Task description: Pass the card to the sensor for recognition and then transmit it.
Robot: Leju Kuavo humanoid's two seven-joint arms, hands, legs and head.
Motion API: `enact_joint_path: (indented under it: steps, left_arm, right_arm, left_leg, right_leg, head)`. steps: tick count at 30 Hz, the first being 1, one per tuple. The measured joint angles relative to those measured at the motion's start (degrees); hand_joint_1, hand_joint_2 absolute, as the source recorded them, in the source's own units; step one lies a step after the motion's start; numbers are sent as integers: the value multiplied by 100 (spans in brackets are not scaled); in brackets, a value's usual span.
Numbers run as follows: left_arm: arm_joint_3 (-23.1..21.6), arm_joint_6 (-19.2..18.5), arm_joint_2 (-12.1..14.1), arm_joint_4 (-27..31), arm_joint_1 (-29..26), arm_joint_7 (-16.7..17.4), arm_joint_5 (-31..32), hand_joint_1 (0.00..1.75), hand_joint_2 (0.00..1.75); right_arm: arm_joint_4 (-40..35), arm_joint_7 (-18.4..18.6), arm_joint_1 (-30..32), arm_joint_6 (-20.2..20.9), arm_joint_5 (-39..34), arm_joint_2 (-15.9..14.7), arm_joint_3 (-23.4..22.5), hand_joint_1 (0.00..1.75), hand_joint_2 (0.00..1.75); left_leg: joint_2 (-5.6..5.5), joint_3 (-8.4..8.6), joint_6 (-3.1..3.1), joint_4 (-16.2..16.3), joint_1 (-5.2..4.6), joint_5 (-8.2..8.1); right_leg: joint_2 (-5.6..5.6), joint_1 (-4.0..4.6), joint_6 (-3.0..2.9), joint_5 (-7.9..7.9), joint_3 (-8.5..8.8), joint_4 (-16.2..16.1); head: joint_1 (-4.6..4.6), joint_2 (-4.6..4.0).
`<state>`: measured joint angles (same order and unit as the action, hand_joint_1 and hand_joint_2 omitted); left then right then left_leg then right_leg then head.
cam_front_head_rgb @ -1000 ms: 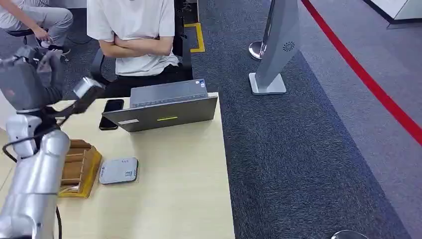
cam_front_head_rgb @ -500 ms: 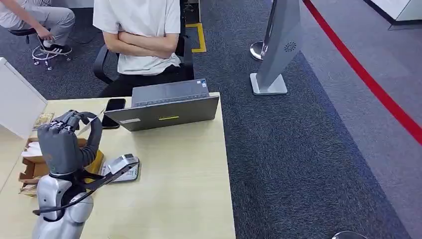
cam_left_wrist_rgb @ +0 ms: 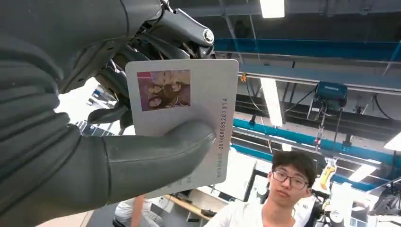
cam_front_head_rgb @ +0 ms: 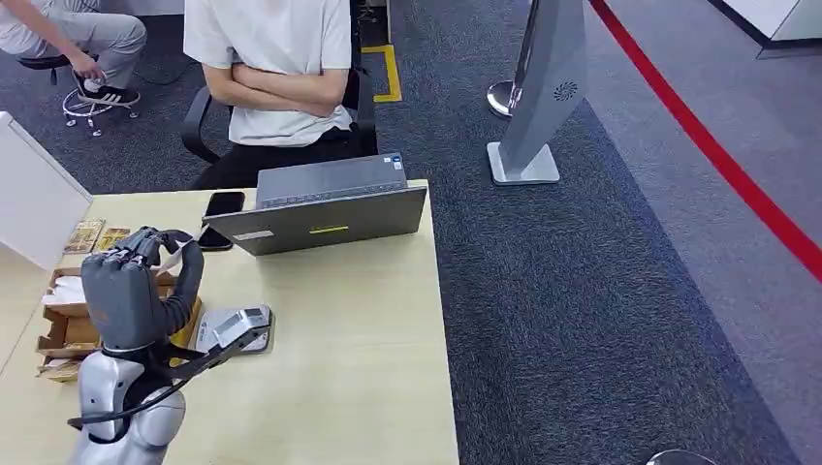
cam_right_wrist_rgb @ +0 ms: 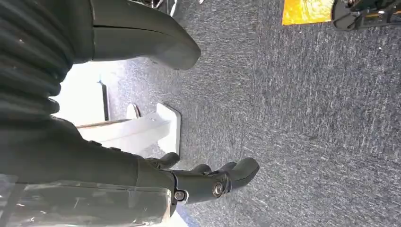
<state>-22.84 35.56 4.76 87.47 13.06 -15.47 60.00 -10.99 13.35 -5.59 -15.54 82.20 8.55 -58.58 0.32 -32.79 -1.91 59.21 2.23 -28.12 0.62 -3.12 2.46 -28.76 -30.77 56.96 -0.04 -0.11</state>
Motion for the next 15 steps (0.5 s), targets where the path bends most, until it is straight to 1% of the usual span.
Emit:
enact_joint_path:
  steps: [2,5,7,9,11,13,15]
  left_arm:
    - [0,-26,0,0,0,22,-2,175,175]
    - [0,-274,0,-77,24,368,335,175,175]
    - [0,-554,0,-390,149,624,472,175,175]
    - [0,-794,0,-739,292,772,514,175,175]
    - [0,-951,-4,-1107,431,848,555,175,175]
    - [0,-1135,-13,-1384,519,912,614,175,175]
    - [0,-1231,-31,-1611,564,951,662,175,175]
  right_arm:
    - [0,4,0,2,0,0,0,0,175]
    - [0,20,0,0,2,0,0,0,175]
    - [0,22,-1,2,7,0,0,0,175]
    - [0,22,-2,2,7,0,0,0,175]
    - [0,22,2,2,7,0,0,0,175]
    - [-2,22,2,2,4,-2,0,0,175]
    - [-2,28,1,2,4,-4,0,0,175]
  left_leg:
    - [0,0,0,0,0,0]
    - [0,1,0,0,0,0]
    - [-3,1,0,1,0,1]
    - [0,2,1,1,0,3]
    - [0,2,-1,1,0,5]
    - [0,2,-1,1,0,5]
    - [0,2,-1,1,0,5]
  right_leg:
    - [0,0,0,0,0,0]
    - [0,0,0,0,0,0]
    - [-3,0,0,0,0,0]
    - [0,0,-1,6,-1,0]
    - [1,0,-1,6,-1,0]
    - [1,0,-1,6,-1,0]
    - [1,0,-1,6,-1,0]
  head:
    - [0,0]
    - [0,0]
    - [0,0]
    - [-2,0]
    - [0,0]
    - [0,0]
    - [0,0]
